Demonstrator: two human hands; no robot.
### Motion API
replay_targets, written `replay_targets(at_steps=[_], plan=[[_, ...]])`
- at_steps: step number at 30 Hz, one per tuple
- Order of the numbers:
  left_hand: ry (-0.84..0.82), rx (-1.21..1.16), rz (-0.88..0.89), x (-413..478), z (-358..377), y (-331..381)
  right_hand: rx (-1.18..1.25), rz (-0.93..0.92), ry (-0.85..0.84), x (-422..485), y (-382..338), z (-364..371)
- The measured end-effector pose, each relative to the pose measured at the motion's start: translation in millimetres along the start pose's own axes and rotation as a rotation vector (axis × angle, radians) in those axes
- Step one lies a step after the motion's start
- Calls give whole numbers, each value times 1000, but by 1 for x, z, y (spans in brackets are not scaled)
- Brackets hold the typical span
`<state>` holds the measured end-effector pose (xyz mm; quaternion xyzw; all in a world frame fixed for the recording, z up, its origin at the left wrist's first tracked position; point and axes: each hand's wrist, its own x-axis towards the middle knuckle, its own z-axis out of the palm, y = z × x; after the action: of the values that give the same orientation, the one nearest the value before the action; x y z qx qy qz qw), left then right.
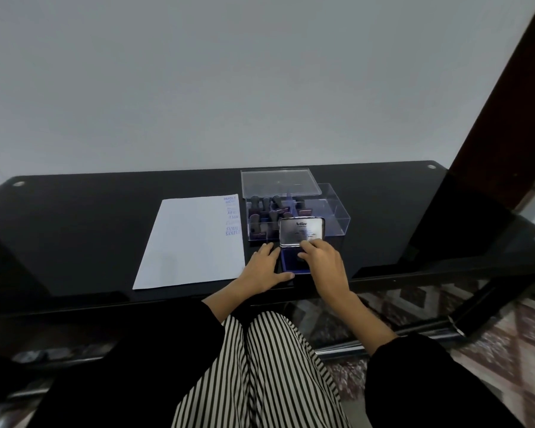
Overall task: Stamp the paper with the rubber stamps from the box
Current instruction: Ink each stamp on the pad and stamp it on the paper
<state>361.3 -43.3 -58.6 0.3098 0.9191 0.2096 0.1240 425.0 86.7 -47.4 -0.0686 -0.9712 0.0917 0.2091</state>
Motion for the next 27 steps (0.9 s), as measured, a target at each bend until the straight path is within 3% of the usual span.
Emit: replay_targets(at_steps=[12, 19, 27], plan=[[-42, 16, -21, 0, -3, 2, 4, 31, -181, 37, -5, -9], [-19, -1, -15, 0, -1, 1, 34, -44, 118, -3, 3, 5], [-29, -8, -26, 1, -4, 4, 35, -31, 125, 0, 1, 7]])
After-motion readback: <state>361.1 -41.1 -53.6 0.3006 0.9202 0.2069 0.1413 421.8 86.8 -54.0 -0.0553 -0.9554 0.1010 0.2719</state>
